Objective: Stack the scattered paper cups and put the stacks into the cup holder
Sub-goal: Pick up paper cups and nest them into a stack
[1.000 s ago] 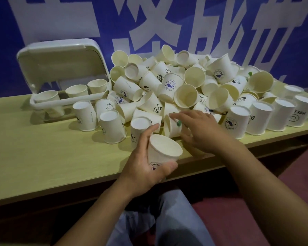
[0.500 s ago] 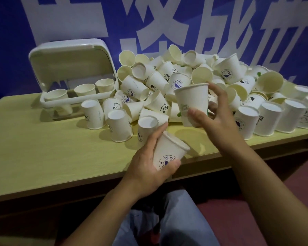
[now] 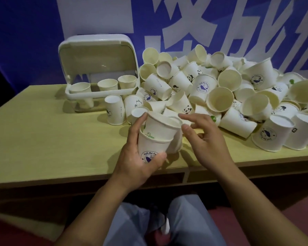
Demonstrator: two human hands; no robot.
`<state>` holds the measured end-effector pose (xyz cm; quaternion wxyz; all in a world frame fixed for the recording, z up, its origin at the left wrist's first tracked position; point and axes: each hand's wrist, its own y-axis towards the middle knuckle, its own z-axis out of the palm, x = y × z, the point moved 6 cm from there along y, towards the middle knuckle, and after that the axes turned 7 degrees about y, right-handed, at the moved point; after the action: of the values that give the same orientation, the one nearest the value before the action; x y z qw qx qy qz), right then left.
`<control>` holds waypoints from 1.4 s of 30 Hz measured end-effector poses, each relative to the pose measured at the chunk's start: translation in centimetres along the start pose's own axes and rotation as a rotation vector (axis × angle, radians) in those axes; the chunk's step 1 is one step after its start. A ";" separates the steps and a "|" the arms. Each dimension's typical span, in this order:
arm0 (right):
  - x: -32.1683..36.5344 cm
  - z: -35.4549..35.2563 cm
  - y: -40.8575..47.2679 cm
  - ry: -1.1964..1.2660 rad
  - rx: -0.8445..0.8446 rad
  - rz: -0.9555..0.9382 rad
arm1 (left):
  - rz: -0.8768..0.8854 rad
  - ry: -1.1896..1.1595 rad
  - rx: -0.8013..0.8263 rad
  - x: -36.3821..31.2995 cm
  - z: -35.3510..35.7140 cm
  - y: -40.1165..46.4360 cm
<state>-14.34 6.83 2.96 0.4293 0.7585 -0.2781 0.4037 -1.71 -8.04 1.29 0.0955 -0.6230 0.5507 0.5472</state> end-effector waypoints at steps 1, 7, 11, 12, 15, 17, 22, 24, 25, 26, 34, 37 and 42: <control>0.1 0.2 0.4 0.003 0.011 -0.002 | -0.001 0.000 0.008 0.2 -0.2 0.1; 2.2 3.8 0.0 0.026 0.170 -0.154 | -0.003 0.110 0.042 0.9 -0.5 0.5; 1.8 3.4 0.2 -0.014 0.005 -0.140 | 0.002 0.075 -0.035 1.8 -1.2 0.6; 1.6 3.0 0.5 -0.032 -0.023 -0.134 | -0.001 0.061 -0.048 2.1 -1.5 0.6; 0.7 3.1 1.9 -0.130 0.083 -0.080 | -0.003 0.044 -0.073 2.7 -2.5 0.3; 0.3 4.2 2.4 -0.228 0.238 -0.066 | -0.020 0.052 -0.069 3.0 -3.2 0.2; -0.3 4.1 2.7 -0.188 0.136 -0.009 | -0.083 0.034 -0.001 3.8 -3.9 0.2; 0.1 2.6 2.4 0.045 -0.058 0.017 | -0.073 0.007 0.038 3.8 -3.7 0.1; 0.4 1.7 2.3 0.180 -0.145 0.000 | -0.062 -0.002 0.052 3.6 -3.5 0.1; 0.8 1.2 2.0 0.288 -0.191 -0.023 | -0.054 -0.008 0.063 3.5 -3.4 0.0; 2.1 6.1 0.5 0.531 0.034 0.053 | -0.028 -0.006 0.089 2.9 -3.1 0.3; 2.4 6.9 0.7 0.576 0.021 0.066 | -0.030 0.033 0.083 3.2 -3.8 0.1; 2.7 8.7 1.3 0.468 0.156 0.031 | -0.058 0.091 0.080 4.1 -5.3 0.3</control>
<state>-10.68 -1.59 3.17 0.4159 0.6709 -0.1506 0.5952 0.28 -14.39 0.22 0.1109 -0.6586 0.5575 0.4930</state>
